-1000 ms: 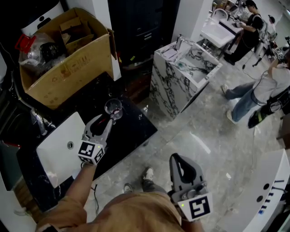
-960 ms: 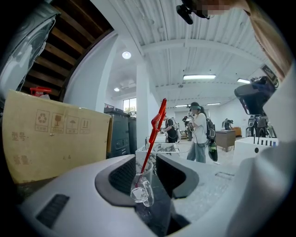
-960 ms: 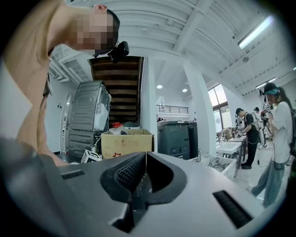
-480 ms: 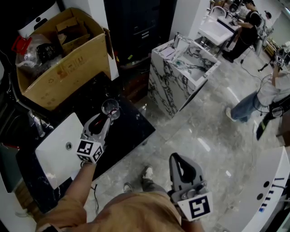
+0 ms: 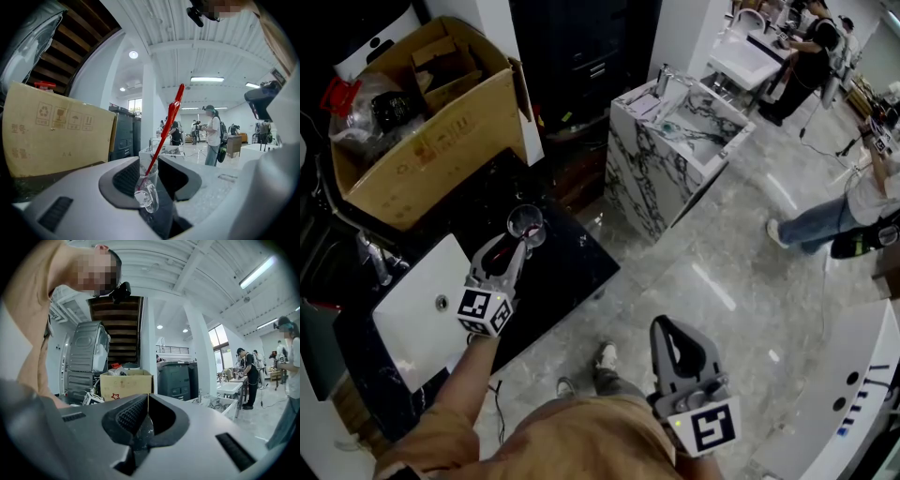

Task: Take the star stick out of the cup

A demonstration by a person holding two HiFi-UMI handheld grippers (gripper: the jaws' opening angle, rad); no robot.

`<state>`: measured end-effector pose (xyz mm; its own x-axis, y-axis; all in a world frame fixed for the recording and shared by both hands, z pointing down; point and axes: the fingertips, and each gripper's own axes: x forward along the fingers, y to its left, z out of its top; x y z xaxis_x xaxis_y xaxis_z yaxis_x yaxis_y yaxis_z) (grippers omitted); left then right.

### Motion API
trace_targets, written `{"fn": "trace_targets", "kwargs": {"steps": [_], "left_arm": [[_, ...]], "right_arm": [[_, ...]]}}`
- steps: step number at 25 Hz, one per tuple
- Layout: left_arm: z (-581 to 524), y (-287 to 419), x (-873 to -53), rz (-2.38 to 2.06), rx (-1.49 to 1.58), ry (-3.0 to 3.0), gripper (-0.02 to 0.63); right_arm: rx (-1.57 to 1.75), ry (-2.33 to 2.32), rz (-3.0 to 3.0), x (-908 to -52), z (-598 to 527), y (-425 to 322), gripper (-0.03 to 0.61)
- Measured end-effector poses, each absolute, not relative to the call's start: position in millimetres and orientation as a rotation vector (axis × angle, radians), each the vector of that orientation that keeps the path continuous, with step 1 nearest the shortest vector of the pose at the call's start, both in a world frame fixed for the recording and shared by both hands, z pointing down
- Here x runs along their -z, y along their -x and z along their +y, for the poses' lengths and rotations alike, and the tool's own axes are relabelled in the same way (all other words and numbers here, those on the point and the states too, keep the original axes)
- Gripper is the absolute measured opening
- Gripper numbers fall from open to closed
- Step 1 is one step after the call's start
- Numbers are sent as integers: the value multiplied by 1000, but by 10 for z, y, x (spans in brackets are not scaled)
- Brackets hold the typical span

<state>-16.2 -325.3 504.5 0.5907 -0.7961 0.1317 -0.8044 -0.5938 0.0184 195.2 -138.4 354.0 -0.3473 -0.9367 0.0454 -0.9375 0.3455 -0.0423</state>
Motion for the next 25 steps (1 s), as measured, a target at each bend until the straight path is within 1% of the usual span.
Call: {"fn": "trace_targets", "kwargs": {"steps": [9, 19, 25], "left_arm": [[-3265, 158, -5031, -1374, -151, -2736, 104], [-3292, 127, -5012, -1392, -161, -2737, 32], [-3324, 120, -4980, -1412, -155, -2738, 23]], "right_arm": [[-94, -1781, -2571, -3545, -1389, -1962, 3], [-92, -1790, -2567, -3533, -1380, -2005, 3], [-96, -1789, -2565, -3538, -1381, -2037, 3]]}}
